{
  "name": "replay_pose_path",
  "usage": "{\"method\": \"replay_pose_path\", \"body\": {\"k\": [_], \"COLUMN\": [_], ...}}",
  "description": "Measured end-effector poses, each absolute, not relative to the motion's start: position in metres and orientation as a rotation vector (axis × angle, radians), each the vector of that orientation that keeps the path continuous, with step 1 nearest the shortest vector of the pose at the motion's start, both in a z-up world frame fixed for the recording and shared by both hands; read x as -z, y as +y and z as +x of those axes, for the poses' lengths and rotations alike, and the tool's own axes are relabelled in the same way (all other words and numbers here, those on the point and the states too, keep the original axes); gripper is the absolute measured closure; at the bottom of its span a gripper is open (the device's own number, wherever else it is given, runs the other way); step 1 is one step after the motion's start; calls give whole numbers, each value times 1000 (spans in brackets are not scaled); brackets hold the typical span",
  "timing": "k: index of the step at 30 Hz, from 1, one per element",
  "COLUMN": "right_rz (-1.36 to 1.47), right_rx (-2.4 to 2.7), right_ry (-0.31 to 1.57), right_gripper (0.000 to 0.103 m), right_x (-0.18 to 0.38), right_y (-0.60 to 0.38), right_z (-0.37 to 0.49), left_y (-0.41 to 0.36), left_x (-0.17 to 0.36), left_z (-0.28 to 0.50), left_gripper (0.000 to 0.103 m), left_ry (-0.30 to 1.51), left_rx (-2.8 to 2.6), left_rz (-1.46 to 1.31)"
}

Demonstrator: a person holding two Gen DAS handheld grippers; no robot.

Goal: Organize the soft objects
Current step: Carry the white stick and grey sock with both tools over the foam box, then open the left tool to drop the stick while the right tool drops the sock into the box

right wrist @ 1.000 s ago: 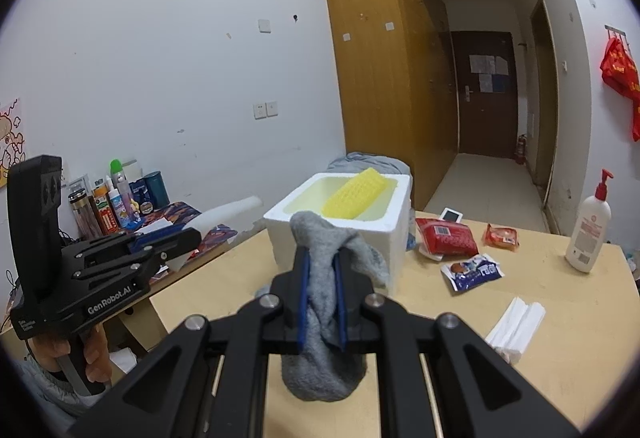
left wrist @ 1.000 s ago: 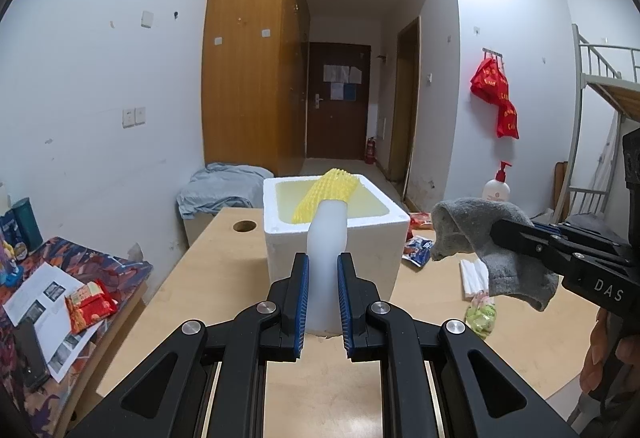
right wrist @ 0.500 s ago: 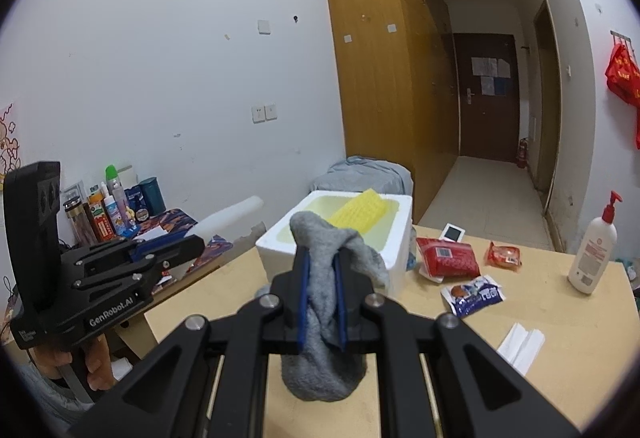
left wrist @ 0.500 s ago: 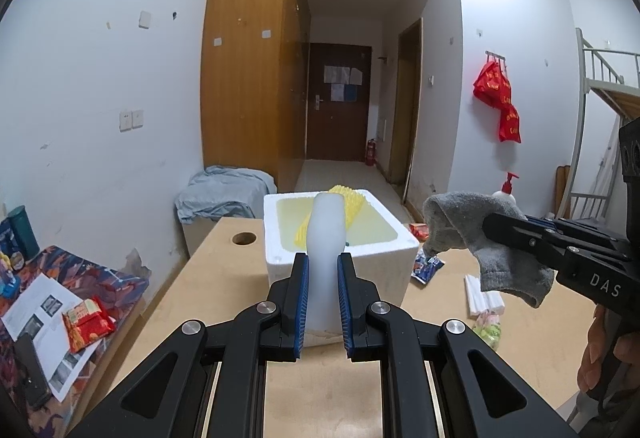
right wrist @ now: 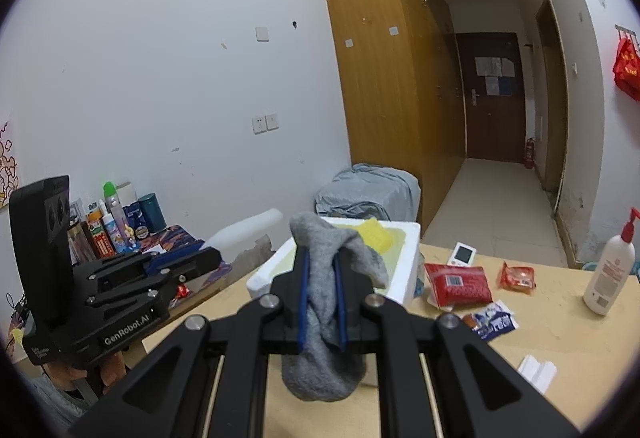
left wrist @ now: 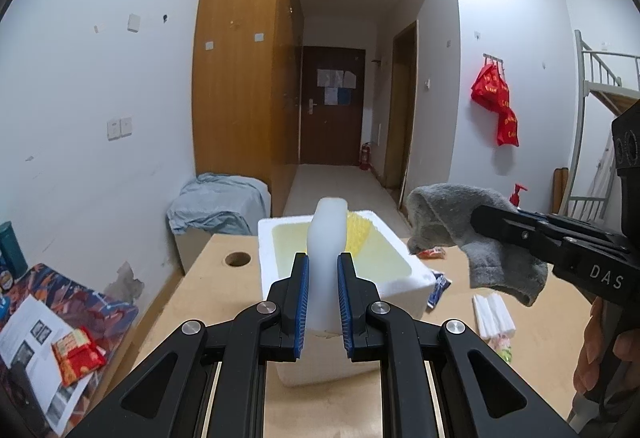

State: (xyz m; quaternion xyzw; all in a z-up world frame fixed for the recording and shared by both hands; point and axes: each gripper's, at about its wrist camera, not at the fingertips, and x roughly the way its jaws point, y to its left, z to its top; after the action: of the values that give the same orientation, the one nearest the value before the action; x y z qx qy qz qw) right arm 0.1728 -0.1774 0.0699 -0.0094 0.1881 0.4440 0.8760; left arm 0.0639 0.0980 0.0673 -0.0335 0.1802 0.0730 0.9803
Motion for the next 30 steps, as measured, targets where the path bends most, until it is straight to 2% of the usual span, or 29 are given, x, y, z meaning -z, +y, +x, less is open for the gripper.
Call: {"method": "replay_pose_path", "body": {"k": [30], "right_rz": [-8], "right_rx": [-901], "right_ry": [425], "right_gripper": [88], "right_x": [-60], "right_y": [-142], "right_z": [216], "left_y": [126], "left_x": [-42], "left_z": [164], "left_gripper": [88], "left_ry": [450], "left_rx": [-81], "left_rz": [-71]}}
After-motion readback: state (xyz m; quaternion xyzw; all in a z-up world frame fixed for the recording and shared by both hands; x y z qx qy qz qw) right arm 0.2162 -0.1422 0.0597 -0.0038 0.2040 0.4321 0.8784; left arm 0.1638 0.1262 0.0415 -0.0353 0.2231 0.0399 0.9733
